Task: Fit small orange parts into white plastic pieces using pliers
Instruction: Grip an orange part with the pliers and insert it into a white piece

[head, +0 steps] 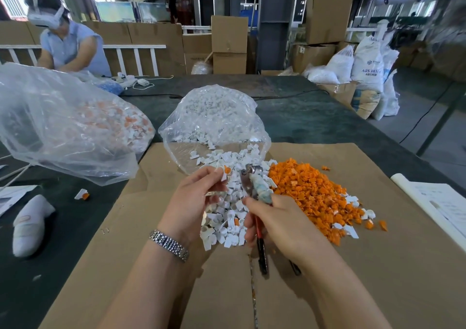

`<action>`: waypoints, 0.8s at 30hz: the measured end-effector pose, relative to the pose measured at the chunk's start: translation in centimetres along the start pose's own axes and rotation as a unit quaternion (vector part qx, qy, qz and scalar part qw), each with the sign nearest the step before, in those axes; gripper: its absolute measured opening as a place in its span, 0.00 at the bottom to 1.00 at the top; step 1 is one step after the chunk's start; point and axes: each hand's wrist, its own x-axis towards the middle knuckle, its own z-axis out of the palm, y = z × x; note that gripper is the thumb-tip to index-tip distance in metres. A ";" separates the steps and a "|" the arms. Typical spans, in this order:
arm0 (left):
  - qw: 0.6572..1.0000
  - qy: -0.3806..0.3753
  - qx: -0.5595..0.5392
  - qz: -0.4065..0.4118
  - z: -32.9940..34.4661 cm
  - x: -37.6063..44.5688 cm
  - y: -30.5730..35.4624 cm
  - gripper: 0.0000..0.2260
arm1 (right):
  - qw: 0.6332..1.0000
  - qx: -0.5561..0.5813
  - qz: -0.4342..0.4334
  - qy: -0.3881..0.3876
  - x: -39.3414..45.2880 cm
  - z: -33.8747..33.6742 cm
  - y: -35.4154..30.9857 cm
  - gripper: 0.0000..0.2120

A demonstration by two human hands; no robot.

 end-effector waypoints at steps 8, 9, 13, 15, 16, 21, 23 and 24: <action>0.998 -0.039 0.034 0.046 -0.1 -0.5 0.3 0.16 | 0.955 -0.244 -0.076 0.149 1.1 -2.7 1.3 0.07; 0.998 -0.046 0.016 0.044 -0.1 -0.6 0.4 0.13 | 0.945 -0.269 -0.070 0.171 1.4 -2.9 1.7 0.05; 0.995 -0.069 -0.064 0.015 0.2 -0.9 0.4 0.05 | 0.894 -0.391 -0.008 0.218 2.6 -3.4 3.3 0.14; 0.994 -0.078 -0.080 0.003 0.2 -1.2 0.5 0.06 | 0.860 -0.454 0.015 0.231 2.8 -3.3 3.8 0.20; 0.994 -0.078 -0.080 -0.001 0.1 -1.3 0.6 0.08 | 0.848 -0.473 0.022 0.237 2.8 -3.2 4.0 0.23; 1.000 0.003 -0.001 -0.011 -1.5 -1.9 1.1 0.11 | 0.807 -0.528 0.019 0.262 3.4 -2.9 4.8 0.25; 0.992 0.095 0.086 -0.007 -3.0 -2.1 1.3 0.08 | 0.799 -0.538 0.014 0.268 3.5 -2.9 5.0 0.26; 0.978 0.153 0.144 0.001 -4.0 -2.1 1.5 0.05 | 0.798 -0.539 0.014 0.269 3.5 -3.0 5.1 0.27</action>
